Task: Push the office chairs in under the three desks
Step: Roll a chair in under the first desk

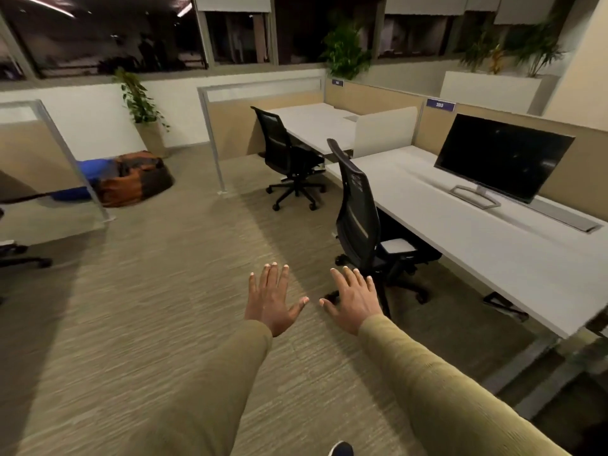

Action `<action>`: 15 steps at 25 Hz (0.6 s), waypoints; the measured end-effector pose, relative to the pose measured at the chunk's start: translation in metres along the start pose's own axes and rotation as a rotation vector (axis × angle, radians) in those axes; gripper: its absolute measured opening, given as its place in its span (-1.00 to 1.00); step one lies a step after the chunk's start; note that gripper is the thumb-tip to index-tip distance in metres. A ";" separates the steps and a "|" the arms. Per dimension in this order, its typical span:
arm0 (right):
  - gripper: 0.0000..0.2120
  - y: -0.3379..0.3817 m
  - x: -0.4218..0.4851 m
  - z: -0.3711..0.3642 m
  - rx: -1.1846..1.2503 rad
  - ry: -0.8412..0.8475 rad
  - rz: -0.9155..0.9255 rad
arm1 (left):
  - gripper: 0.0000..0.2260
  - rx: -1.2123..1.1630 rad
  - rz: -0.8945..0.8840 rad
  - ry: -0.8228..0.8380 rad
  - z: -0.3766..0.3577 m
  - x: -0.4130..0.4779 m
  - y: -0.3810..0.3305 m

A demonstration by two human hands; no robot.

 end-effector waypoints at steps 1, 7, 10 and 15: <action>-0.21 0.006 0.018 -0.003 0.002 0.006 0.017 | -0.20 0.002 0.016 0.001 0.000 0.012 0.011; -0.20 0.020 0.140 -0.010 0.015 0.041 0.078 | -0.20 0.004 0.084 0.023 0.002 0.108 0.066; -0.20 0.018 0.214 -0.005 0.000 0.052 0.099 | -0.20 0.000 0.113 0.025 0.005 0.173 0.086; -0.20 0.020 0.305 -0.004 -0.016 0.075 0.126 | -0.21 -0.027 0.133 0.023 -0.001 0.248 0.116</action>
Point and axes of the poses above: each hand's wrist, its own x-axis towards the middle knuckle, its own z-axis out of the back of the hand, y = z × x, the point moved 4 cm from there along x, towards the middle knuckle, and after that the axes turned 9 degrees about y, right-handed, at the moved point
